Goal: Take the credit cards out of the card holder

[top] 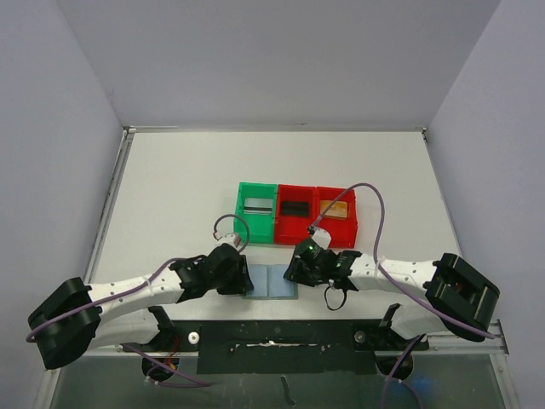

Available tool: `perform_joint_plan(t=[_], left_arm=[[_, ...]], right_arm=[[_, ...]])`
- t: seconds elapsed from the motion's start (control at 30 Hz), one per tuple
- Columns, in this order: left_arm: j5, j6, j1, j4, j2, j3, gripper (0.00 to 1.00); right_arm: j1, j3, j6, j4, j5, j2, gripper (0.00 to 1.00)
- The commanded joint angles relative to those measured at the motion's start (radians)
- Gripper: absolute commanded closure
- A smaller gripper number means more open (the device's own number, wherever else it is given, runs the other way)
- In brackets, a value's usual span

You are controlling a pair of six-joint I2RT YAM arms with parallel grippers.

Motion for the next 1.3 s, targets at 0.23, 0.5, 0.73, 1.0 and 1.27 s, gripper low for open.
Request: perform_joint_plan(t=[0.23,0.5,0.73,1.0,1.27], left_arm=[[0.035,0.002,-0.004,0.095,-0.017,-0.024,0.79],[0.040,-0.002,-0.004,0.107,-0.011,-0.019,0.86],[0.030,-0.007,-0.004,0.106,-0.015,-0.014,0.86],[0.023,-0.019,-0.004,0.110,-0.023,-0.013,0.87],[0.012,-0.028,-0.004,0.091,-0.049,-0.025,0.87]], right_arm=[[0.021,0.069,-0.043,0.008,-0.034,0.044,0.75],[0.021,0.071,-0.051,0.046,-0.044,0.021,0.85],[0.018,0.066,-0.060,0.125,-0.100,-0.006,0.83],[0.017,0.130,-0.113,0.253,-0.247,0.096,0.74],[0.021,0.163,-0.147,0.240,-0.234,0.055,0.54]])
